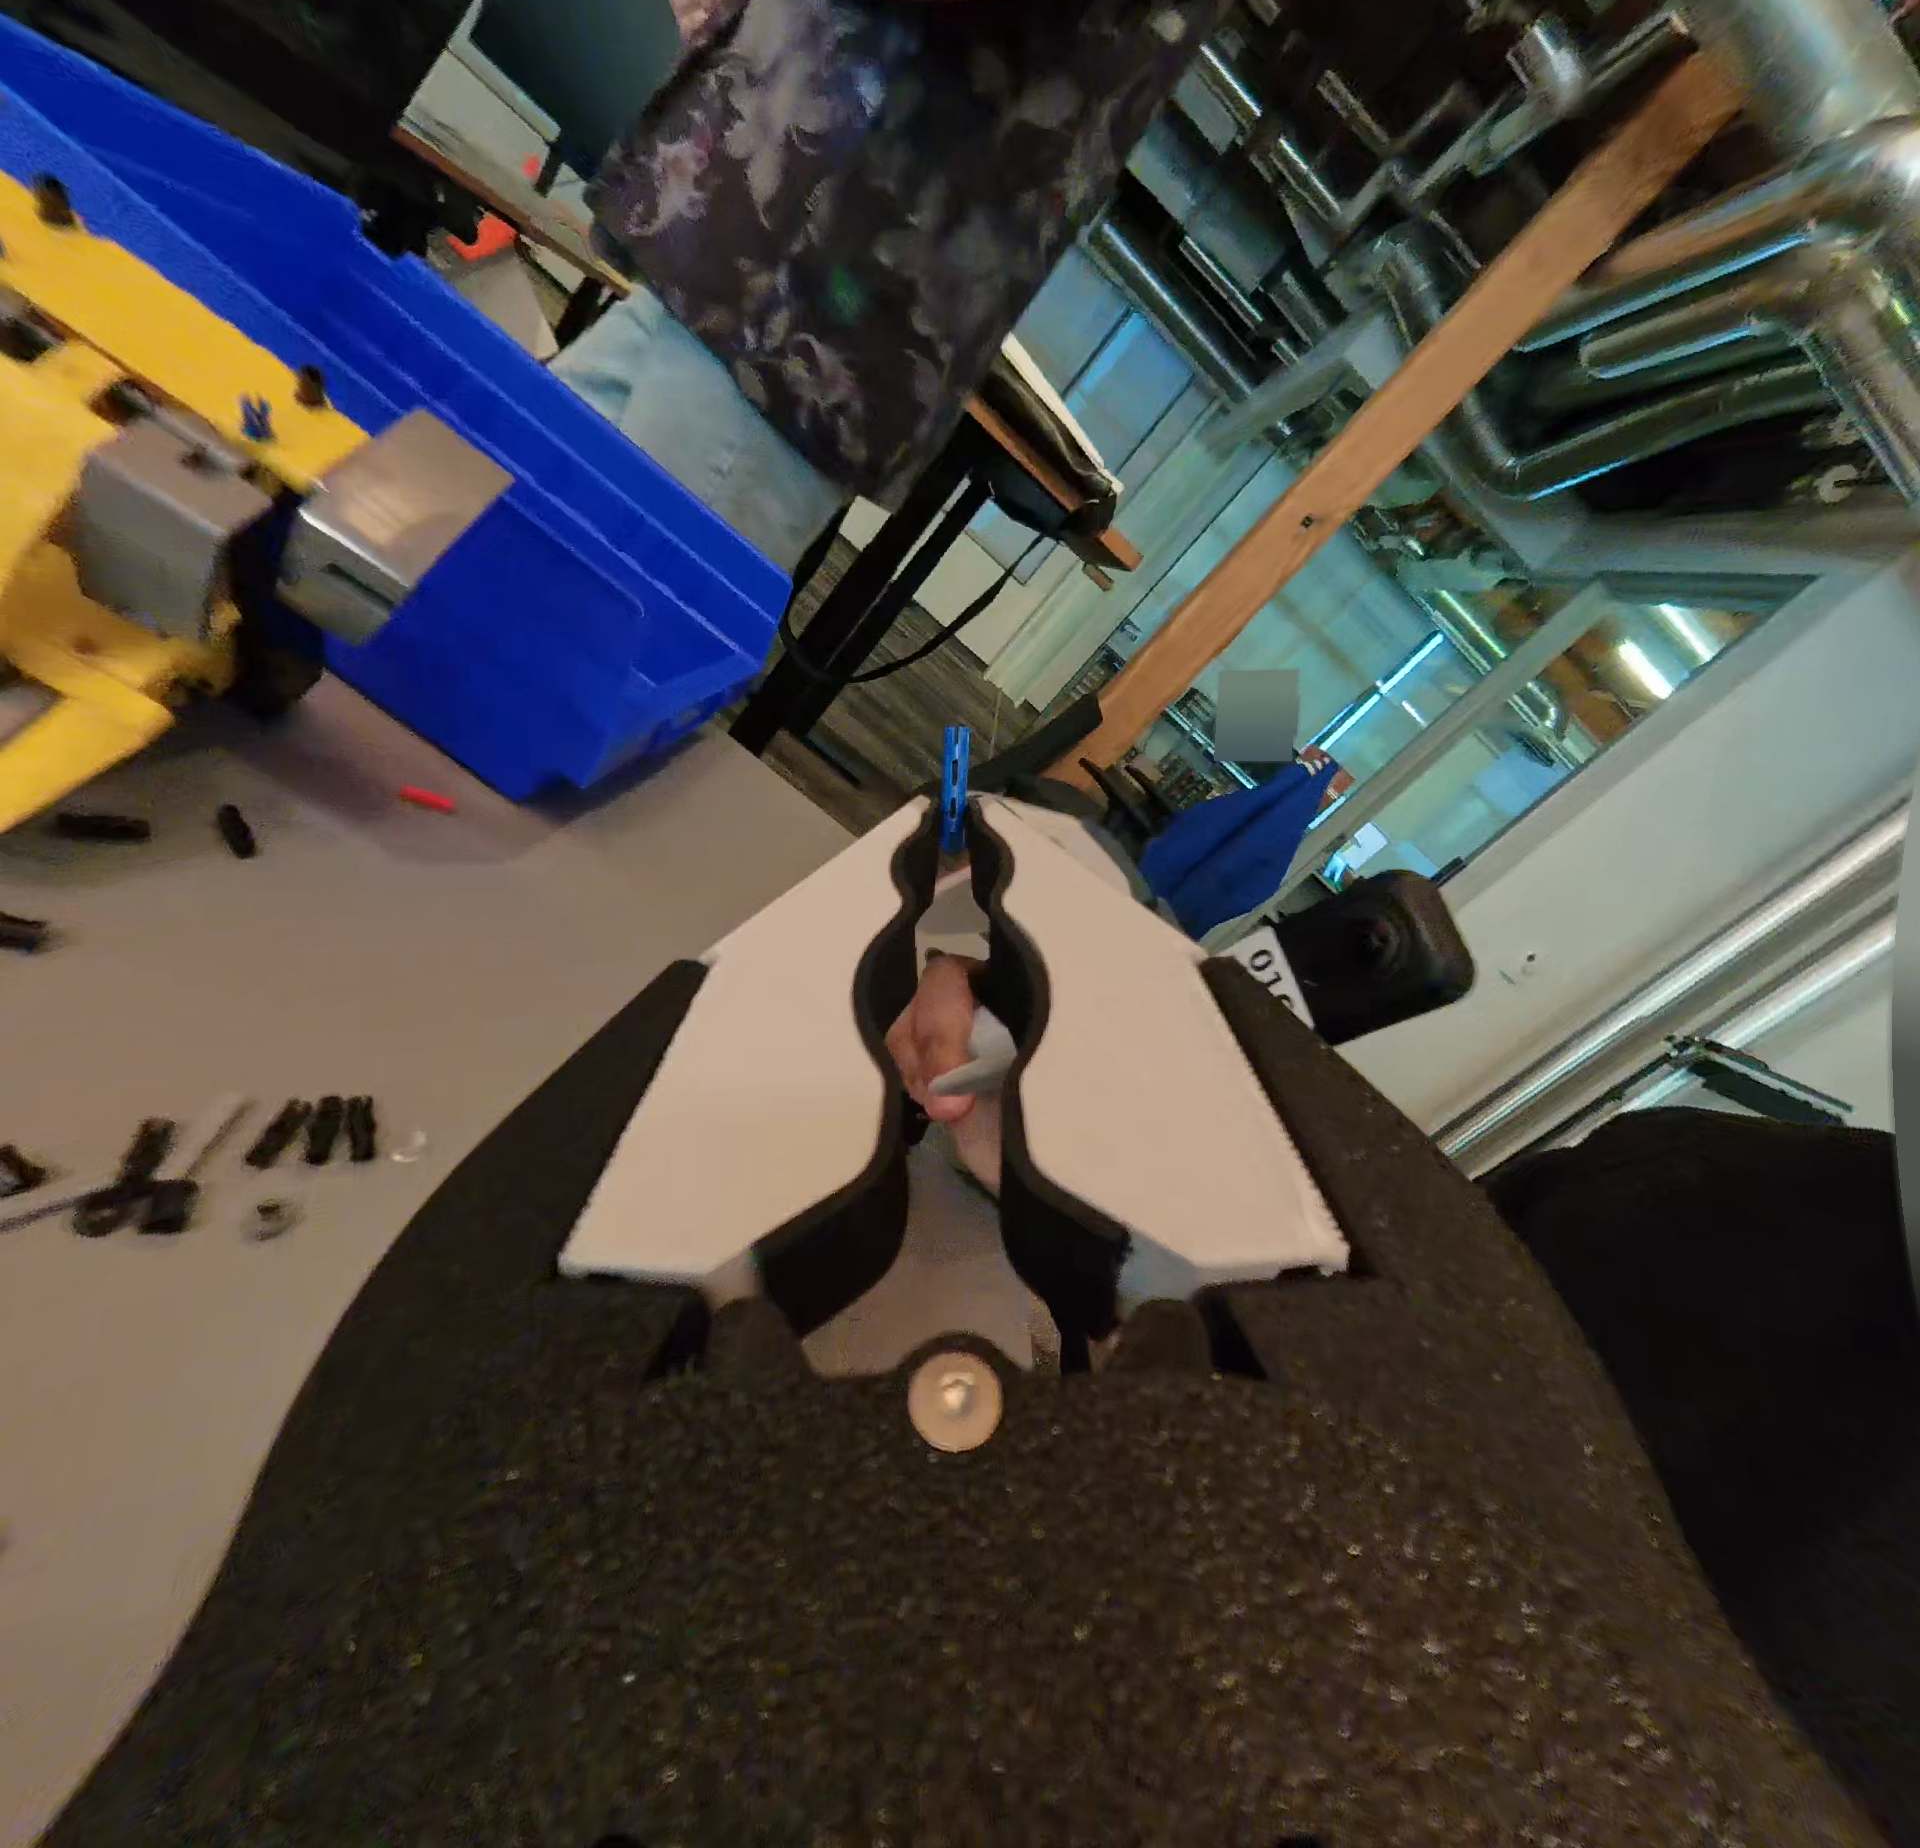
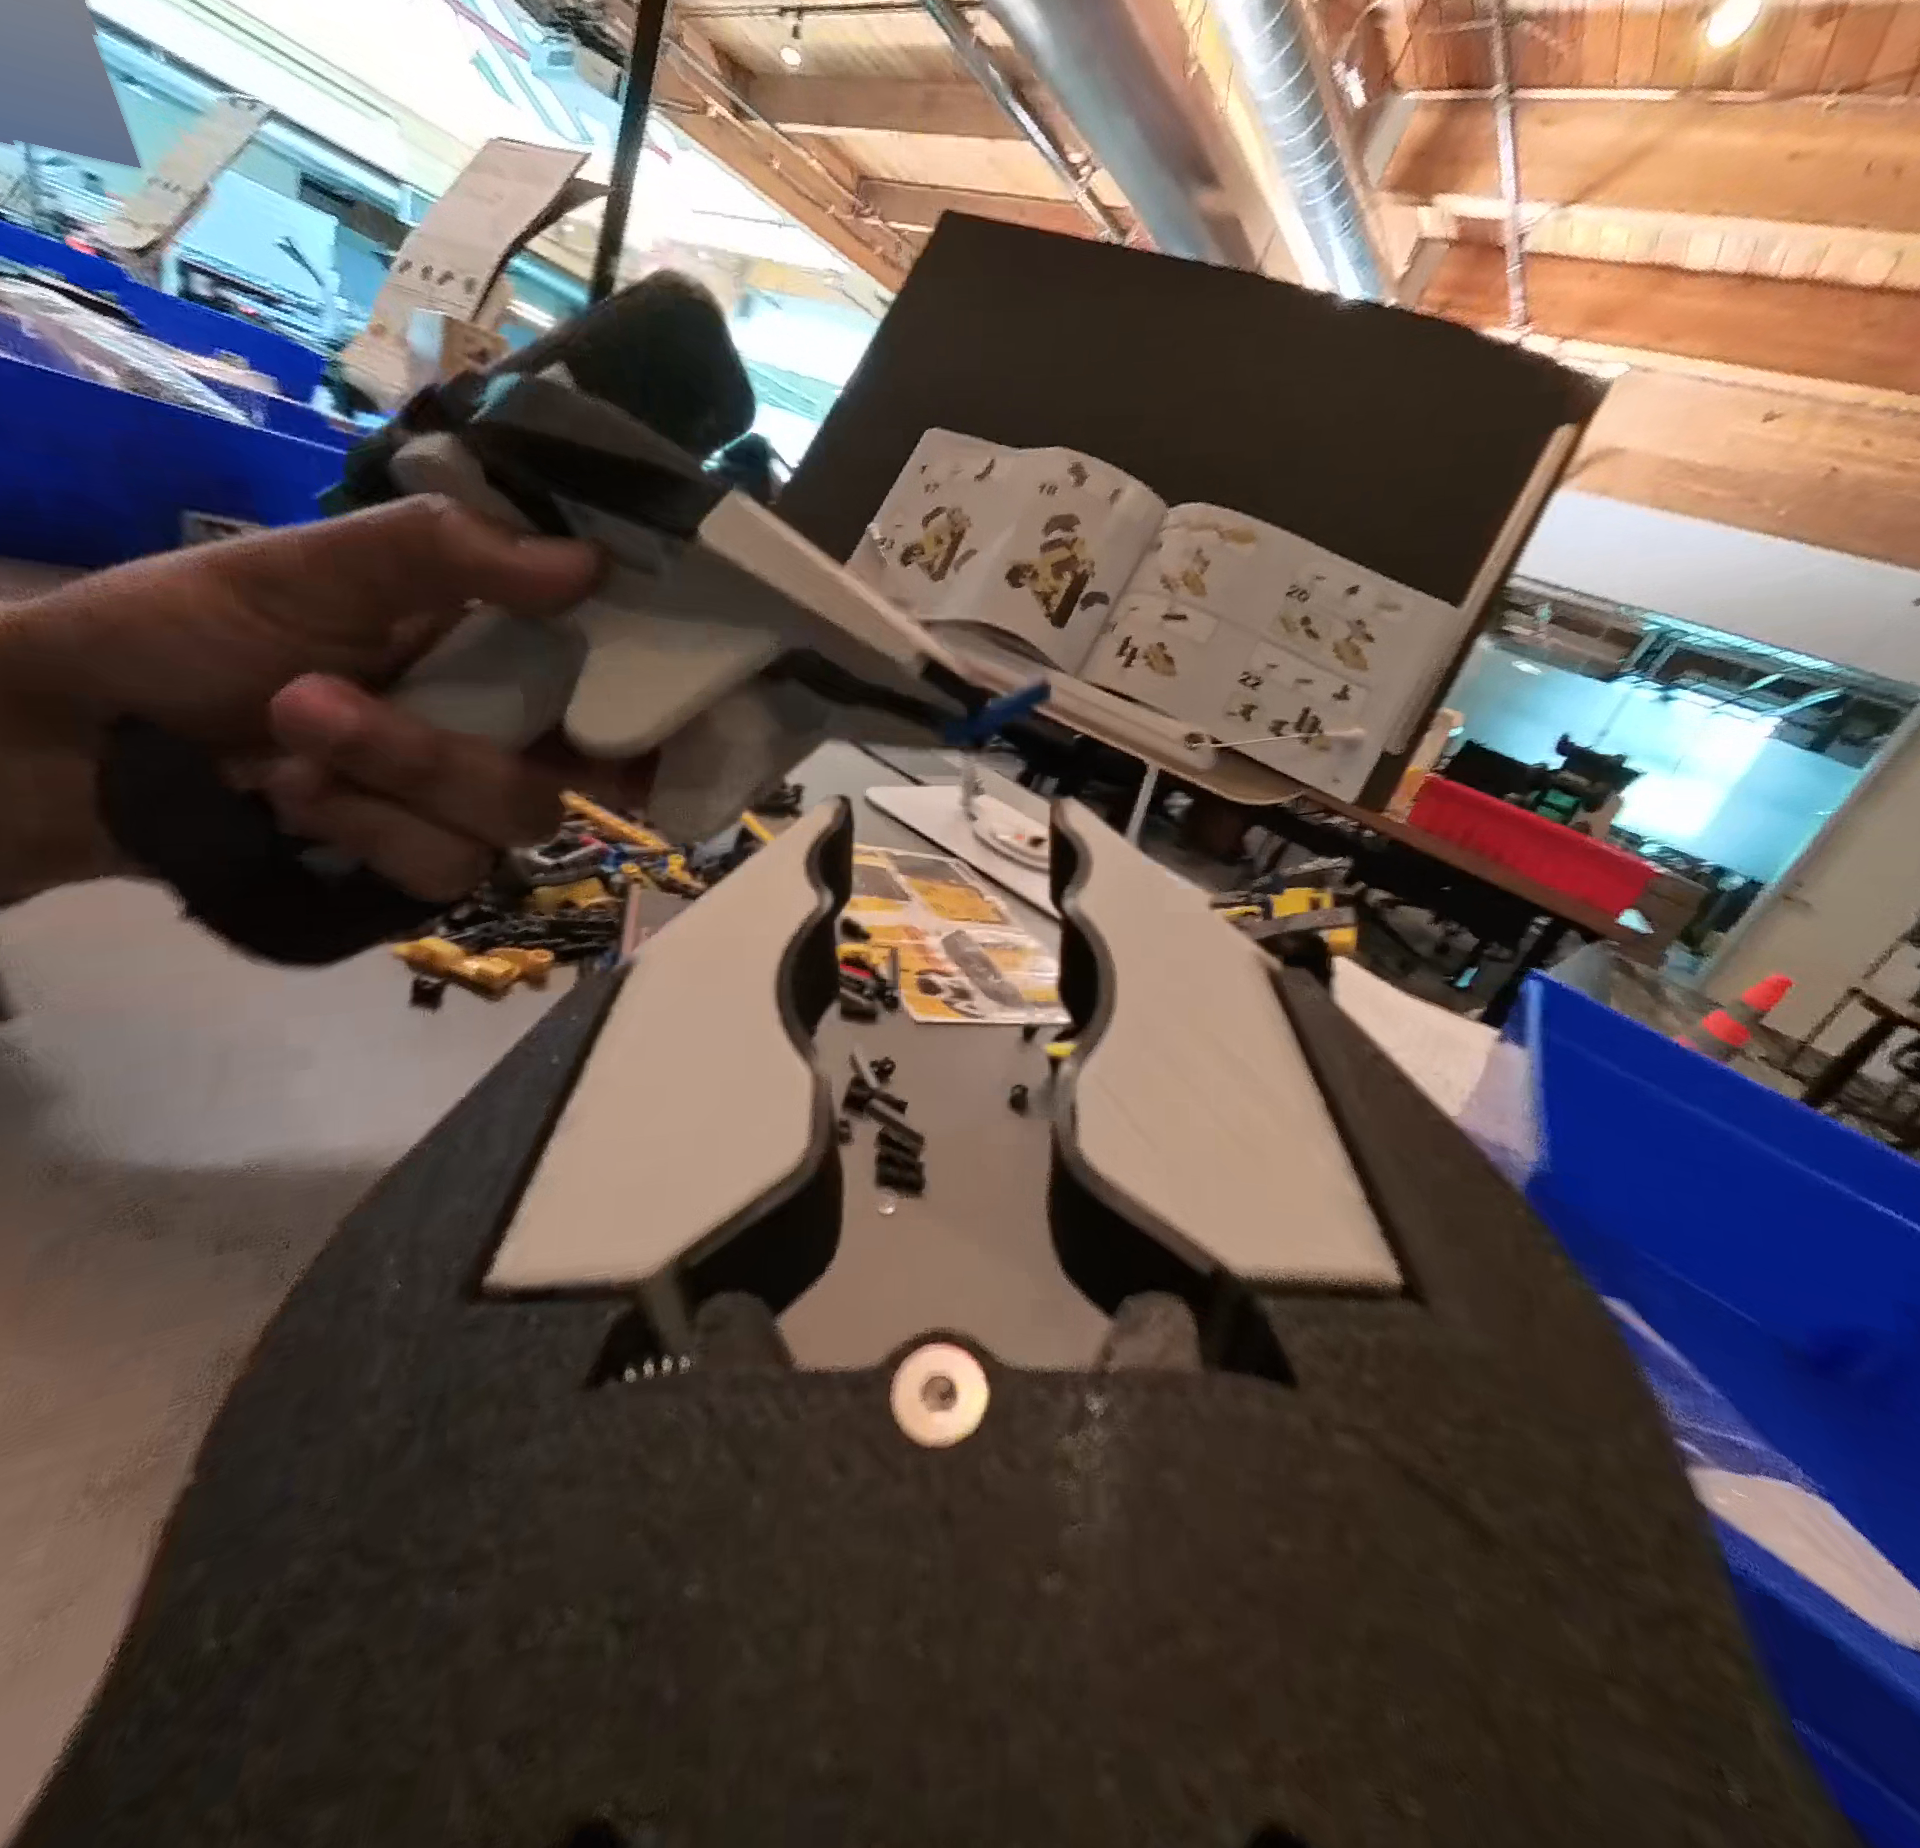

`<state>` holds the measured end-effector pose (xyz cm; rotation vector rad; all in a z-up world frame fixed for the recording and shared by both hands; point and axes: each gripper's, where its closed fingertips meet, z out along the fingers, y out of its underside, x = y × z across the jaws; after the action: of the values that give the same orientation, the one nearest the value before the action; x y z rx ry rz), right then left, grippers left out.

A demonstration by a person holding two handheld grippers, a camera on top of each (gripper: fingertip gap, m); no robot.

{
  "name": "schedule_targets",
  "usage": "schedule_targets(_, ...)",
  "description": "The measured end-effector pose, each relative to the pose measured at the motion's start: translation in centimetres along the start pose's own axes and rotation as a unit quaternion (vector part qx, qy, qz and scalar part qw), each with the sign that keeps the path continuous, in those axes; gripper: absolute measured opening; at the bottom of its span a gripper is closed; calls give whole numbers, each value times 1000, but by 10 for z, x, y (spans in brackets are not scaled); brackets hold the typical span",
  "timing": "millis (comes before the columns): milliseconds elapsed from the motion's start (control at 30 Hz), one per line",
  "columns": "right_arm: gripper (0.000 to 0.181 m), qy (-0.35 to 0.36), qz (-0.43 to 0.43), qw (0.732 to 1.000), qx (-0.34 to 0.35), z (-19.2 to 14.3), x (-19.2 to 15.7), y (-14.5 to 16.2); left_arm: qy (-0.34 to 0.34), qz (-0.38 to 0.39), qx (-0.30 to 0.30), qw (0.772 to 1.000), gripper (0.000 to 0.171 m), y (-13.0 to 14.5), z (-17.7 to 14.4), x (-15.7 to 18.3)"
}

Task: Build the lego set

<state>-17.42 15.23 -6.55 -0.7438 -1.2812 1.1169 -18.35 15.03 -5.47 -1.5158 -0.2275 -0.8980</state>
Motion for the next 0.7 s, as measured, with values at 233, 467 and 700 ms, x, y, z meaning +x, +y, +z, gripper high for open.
schedule_targets(233, 31, 42, -59, 997, 26, -8, 6, -11, 58, -69, 6, 996, 4, 23, 14, 12)
schedule_targets(467, 15, 30, -74, 996, 28, -9, -2, -11, 88, -93, 4, 992, 3, 23, 11, 16)
schedule_targets(700, 8, -8, -43, 998, 38, -10, -7, -12, 109, -92, -6, 990, 4, 25, 7, 20)
